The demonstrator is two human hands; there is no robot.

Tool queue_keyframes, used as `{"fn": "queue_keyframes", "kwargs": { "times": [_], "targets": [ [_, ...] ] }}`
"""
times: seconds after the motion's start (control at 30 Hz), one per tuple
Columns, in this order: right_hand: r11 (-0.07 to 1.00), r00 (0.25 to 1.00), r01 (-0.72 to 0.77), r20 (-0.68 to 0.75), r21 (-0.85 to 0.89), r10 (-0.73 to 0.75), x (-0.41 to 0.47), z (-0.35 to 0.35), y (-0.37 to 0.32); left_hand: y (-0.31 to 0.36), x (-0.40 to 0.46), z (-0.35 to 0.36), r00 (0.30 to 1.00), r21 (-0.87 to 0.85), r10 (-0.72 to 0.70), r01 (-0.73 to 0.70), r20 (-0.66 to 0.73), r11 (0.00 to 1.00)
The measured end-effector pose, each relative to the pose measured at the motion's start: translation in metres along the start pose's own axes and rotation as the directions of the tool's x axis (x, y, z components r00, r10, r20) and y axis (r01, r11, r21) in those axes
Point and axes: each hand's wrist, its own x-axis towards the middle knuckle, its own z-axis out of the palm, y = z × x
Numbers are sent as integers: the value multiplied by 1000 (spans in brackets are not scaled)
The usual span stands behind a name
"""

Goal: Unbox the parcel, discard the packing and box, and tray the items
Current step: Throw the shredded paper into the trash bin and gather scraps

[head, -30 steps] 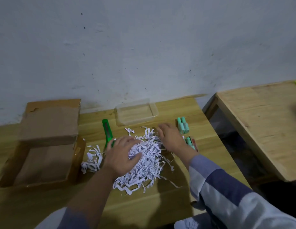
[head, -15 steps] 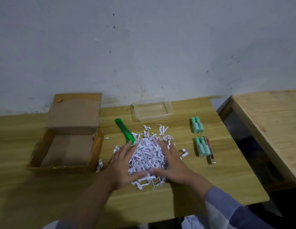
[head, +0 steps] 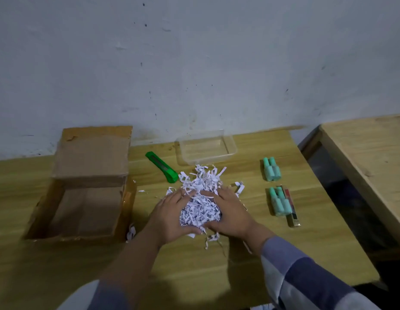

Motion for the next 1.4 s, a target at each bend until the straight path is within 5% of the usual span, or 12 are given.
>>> {"fn": "queue_keyframes", "kwargs": {
  "times": [0.13, 0.37, 0.63, 0.77, 0.9, 0.97, 1.2, 1.4],
  "targets": [
    [991, 971, 31, -240, 129, 1, -17, 15, -10, 10, -8, 7, 999, -125, -26, 22, -32, 992],
    [971, 948, -78, -285, 226, 142, -47, -10, -47, 36, -24, -12, 996, -306, -25, -2, -84, 952],
    [939, 833, -219, -451, 264, 321, -121, -65, -86, 99, -31, -32, 975, -294, 212, -221, -63, 930],
    [898, 700, -346, -562, 273, 441, -173, -78, -91, 146, -36, -22, 923, -288, 384, -370, -8, 883],
    [858, 677, -424, -528, 289, 513, -210, -84, -90, 174, -38, -5, 895, -302, 446, -426, -3, 853],
    [722, 456, -560, -577, 406, 678, -308, -86, -65, 256, -51, 58, 778, -347, 608, -532, 161, 773],
    [639, 409, -596, -501, 485, 762, -344, -65, -43, 281, -51, 108, 737, -363, 618, -516, 273, 776],
    [448, 327, -642, -306, 623, 894, -381, -11, 35, 292, -38, 206, 701, -341, 557, -442, 446, 830]
  ]
}}
